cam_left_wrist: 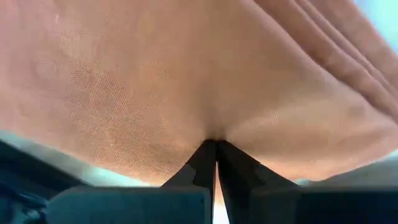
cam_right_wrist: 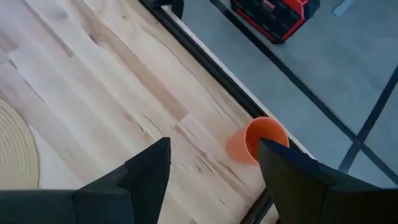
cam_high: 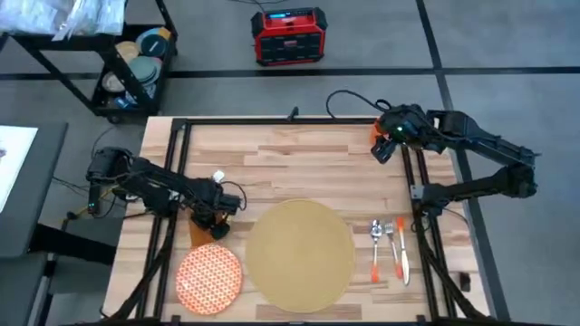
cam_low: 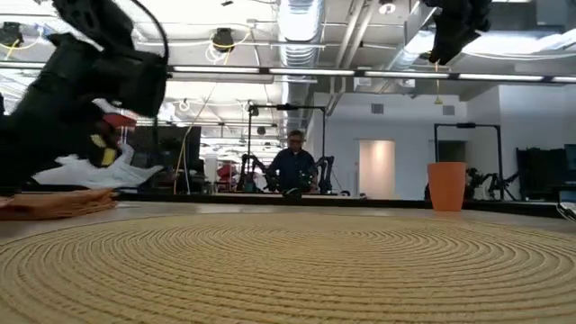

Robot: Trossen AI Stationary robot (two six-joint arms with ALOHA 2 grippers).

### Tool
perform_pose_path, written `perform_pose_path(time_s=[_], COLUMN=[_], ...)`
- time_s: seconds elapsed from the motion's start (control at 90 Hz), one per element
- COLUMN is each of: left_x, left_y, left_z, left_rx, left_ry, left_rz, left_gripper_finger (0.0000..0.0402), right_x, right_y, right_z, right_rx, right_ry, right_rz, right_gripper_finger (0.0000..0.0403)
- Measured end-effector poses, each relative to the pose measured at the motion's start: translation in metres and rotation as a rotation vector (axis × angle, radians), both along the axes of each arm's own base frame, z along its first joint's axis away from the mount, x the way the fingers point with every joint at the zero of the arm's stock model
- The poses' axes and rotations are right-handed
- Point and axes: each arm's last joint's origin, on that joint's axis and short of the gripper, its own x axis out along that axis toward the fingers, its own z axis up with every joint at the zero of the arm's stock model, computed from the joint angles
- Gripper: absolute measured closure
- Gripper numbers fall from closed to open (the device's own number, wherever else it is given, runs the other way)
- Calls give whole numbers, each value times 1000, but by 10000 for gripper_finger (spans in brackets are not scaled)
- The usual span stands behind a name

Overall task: Set table place
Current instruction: Move the orange table napkin to the middle left of the table, then put the fork on the orange table napkin

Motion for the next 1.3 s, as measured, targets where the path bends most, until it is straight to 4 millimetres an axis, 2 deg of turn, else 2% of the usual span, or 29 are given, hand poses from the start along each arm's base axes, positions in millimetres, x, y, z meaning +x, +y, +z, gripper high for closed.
perform_pose_path(time_s=[0.222,0.389,0.467,0.556,0.644,0.722,0.844,0.911,1.044,1.144,1.3], left_x=[27,26,34,48,62,70,72,69,61,52,35], left_y=[0,14,22,28,32,33,34,33,35,36,36], left_z=[30,41,46,59,77,93,114,121,131,138,145], left_rx=[73,276,322,330,330,345,386,409,419,428,437], left_ry=[-137,-140,-268,-497,-742,-920,-1093,-1135,-1161,-1167,-1144], left_rz=[-13,221,390,438,396,338,224,173,157,119,72], left_gripper_finger=[402,402,402,402,402,402,402,402,402,402,402], right_x=[13,18,19,18,10,-5,-39,-50,-47,-40,-33], right_y=[-4,-6,-7,-1,17,40,71,87,125,151,182], right_z=[-8,-12,-12,-12,-15,-26,-53,-70,-102,-124,-154], right_rx=[14,8,4,87,169,205,321,439,628,637,555], right_ry=[51,88,87,44,7,-26,-96,-192,-320,-323,-179], right_rz=[5,35,41,37,61,44,-121,-230,-315,-405,-542], right_gripper_finger=[175,175,175,175,175,176,184,191,204,221,248])
